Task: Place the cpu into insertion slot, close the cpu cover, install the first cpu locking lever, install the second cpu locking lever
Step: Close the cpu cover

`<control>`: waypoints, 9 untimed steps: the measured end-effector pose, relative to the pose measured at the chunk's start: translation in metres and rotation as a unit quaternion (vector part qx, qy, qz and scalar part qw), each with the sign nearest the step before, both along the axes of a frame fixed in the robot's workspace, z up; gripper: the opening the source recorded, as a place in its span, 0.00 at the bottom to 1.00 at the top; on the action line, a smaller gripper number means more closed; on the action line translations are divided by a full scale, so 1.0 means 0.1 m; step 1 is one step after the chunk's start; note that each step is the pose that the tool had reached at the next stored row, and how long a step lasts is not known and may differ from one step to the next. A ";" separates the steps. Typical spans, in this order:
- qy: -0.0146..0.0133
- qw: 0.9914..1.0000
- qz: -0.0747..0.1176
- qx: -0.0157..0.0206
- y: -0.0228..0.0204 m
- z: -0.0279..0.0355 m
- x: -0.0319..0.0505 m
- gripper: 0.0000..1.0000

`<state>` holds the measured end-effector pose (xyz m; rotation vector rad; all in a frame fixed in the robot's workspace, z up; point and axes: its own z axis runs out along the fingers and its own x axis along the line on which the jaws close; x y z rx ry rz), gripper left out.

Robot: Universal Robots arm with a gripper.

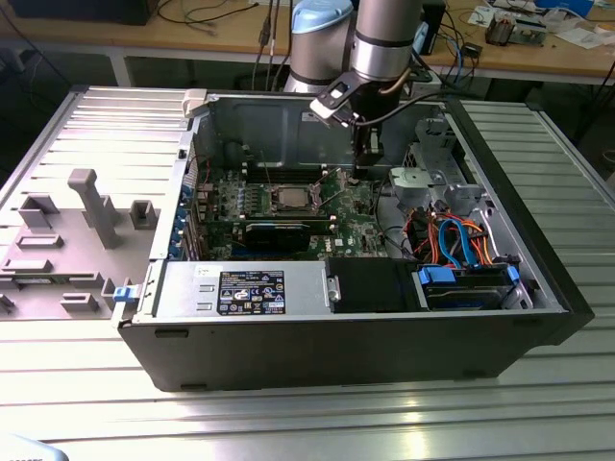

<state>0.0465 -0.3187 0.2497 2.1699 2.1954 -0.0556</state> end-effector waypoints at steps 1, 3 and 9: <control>0.000 1.000 0.000 0.000 0.000 -0.002 -0.007 0.11; 0.000 1.000 0.000 0.000 0.000 -0.003 -0.036 0.11; 0.000 1.000 0.000 0.000 0.000 -0.004 -0.132 0.11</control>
